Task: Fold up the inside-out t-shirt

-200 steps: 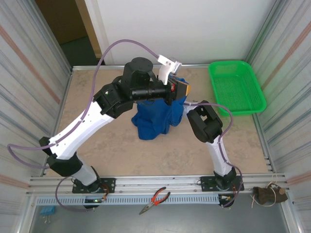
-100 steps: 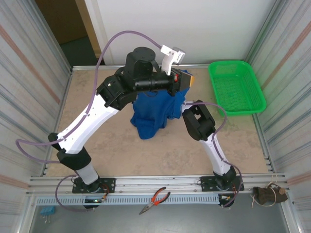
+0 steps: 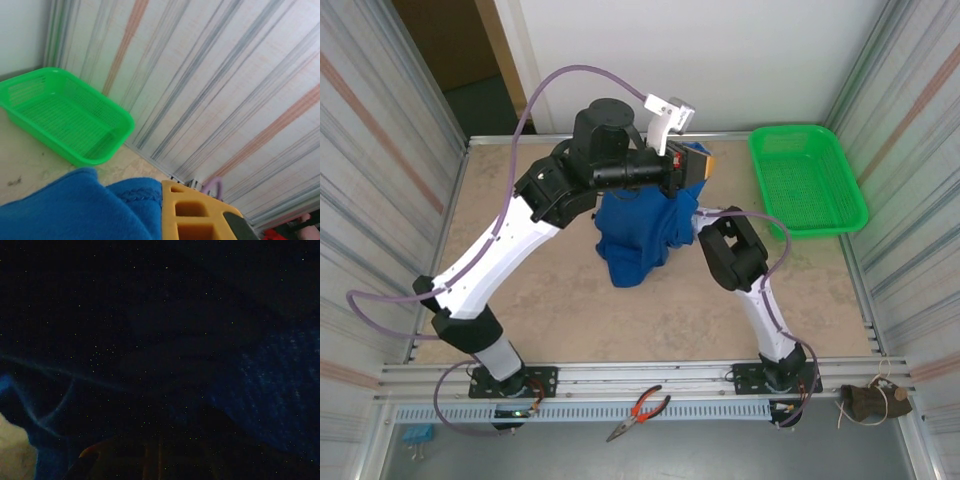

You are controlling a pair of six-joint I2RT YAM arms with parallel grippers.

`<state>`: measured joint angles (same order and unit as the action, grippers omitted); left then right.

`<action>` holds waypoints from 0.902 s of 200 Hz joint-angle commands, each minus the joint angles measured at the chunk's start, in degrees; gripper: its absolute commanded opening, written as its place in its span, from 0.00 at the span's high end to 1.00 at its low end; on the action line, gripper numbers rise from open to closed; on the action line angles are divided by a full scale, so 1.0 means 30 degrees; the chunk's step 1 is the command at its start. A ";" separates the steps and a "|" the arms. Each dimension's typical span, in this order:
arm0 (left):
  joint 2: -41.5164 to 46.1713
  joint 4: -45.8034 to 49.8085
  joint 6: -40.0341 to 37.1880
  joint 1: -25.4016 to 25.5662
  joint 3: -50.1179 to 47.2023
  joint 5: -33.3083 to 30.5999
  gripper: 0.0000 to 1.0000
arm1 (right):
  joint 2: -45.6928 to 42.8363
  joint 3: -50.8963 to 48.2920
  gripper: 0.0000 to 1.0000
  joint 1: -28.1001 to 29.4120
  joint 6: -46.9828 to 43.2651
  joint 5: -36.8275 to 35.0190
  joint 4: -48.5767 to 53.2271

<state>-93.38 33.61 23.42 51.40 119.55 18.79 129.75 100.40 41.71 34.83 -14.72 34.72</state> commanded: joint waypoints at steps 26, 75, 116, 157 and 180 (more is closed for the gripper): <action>0.4173 -0.2723 0.2293 -0.4209 -0.6402 -0.2290 1.00 | -0.5445 -0.3166 1.00 -0.0312 -0.2327 0.5065 -0.0759; 0.6637 -0.4762 0.4203 -0.9366 -1.3342 -0.2141 1.00 | -1.0421 -0.4266 1.00 -0.0748 -0.2673 0.6148 -0.0451; 0.7363 -0.5726 0.5154 -1.1143 -1.6529 -0.2627 1.00 | -1.2459 -0.2676 1.00 -0.1287 -0.2871 0.6533 0.0735; 0.7362 -0.5742 0.5637 -1.2114 -1.7991 -0.2784 1.00 | -1.3823 -0.1441 1.00 -0.1667 -0.2913 0.7052 0.1390; 0.7197 -0.5694 0.5553 -1.2198 -1.8276 -0.2913 1.00 | -1.4346 -0.0618 1.00 -0.2050 -0.2683 0.7358 0.1539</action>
<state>-73.17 18.70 39.29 15.22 65.56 11.27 90.70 94.17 36.69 27.77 5.43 38.59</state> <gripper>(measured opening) 0.053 0.042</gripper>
